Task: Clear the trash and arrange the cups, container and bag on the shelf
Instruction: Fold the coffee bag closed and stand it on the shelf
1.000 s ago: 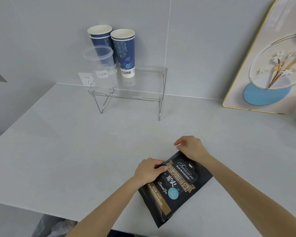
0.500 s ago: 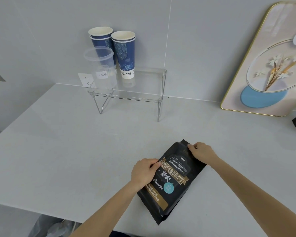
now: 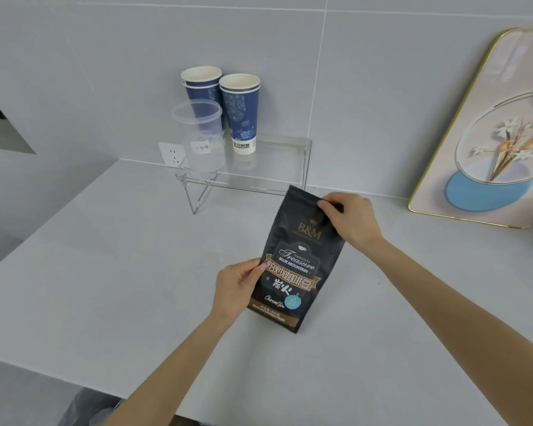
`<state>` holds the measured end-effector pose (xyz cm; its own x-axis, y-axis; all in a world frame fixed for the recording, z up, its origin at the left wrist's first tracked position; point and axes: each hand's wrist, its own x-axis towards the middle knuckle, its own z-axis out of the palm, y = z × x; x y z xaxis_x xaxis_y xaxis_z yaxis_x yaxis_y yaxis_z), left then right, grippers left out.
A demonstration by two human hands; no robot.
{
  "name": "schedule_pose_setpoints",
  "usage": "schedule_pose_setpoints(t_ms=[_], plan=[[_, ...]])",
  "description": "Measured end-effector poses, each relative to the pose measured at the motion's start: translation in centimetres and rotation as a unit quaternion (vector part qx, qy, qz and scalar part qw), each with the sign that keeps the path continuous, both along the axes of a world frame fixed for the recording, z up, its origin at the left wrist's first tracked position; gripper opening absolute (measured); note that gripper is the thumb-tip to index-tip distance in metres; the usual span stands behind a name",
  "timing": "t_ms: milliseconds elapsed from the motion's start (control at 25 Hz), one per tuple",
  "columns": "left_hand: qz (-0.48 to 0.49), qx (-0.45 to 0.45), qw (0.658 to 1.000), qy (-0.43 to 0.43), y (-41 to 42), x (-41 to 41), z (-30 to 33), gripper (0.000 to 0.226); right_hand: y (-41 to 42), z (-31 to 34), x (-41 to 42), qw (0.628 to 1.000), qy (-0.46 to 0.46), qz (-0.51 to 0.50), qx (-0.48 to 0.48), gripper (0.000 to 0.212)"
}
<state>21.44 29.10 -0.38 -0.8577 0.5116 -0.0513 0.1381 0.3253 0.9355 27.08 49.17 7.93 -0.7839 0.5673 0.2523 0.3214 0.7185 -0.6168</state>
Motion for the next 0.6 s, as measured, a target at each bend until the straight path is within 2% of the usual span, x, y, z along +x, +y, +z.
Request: schedule_pose_setpoints(t_ms=[160,360,480,600], plan=[[0.042,0.021,0.999,0.020,-0.1,-0.9,0.5,0.014,-2.1,2.2,-1.2,0.995,0.067,0.060,0.051,0.018],[0.061,0.044,0.997,0.008,-0.2,-1.2,0.9,0.021,-4.3,1.2,-1.7,0.991,0.050,0.107,0.070,0.020],[0.073,0.042,0.996,0.022,0.1,-1.9,1.7,0.020,-4.0,1.4,-2.0,0.989,0.089,0.113,0.020,0.018],[0.066,0.025,0.997,0.031,0.2,-2.1,1.8,0.017,-3.6,0.5,-1.6,0.989,0.122,0.076,-0.040,0.029]])
